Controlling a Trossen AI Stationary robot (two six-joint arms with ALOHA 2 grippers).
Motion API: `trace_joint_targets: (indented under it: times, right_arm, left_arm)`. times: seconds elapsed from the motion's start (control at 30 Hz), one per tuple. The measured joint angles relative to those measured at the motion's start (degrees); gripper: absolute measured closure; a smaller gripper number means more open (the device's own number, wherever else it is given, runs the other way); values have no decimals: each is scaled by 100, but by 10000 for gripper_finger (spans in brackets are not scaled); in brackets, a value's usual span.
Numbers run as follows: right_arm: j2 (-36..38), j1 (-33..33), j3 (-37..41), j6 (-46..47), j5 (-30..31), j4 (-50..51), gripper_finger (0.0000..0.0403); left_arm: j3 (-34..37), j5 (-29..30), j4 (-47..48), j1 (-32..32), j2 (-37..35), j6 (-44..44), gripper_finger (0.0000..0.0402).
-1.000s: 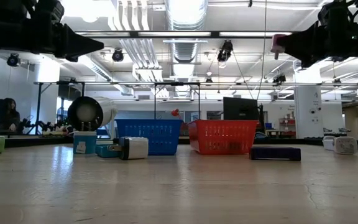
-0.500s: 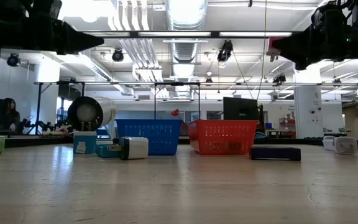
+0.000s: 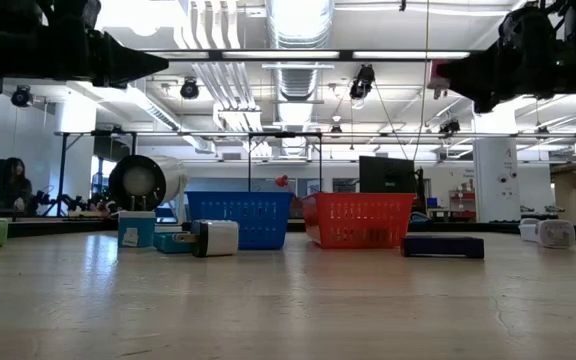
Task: Pick & Place Office items
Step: Put the top pink adaptor into the red bin
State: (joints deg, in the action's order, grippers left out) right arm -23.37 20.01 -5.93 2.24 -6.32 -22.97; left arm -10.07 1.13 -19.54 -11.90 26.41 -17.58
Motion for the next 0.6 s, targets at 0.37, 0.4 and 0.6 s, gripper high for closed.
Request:
trace_joint_targets:
  times: [0.37, 0.4, 0.6]
  right_arm:
    - [-508, -2, -28, -88, 26, -342, 280]
    - [-566, -2, -31, -87, 28, -372, 280]
    - [-936, -2, -31, -40, 32, -555, 281]
  left_arm:
    - [0, 1, -10, -2, 0, -27, 390]
    - [0, 1, -10, -2, 0, -25, 390]
    - [0, 1, -12, -2, 0, -29, 390]
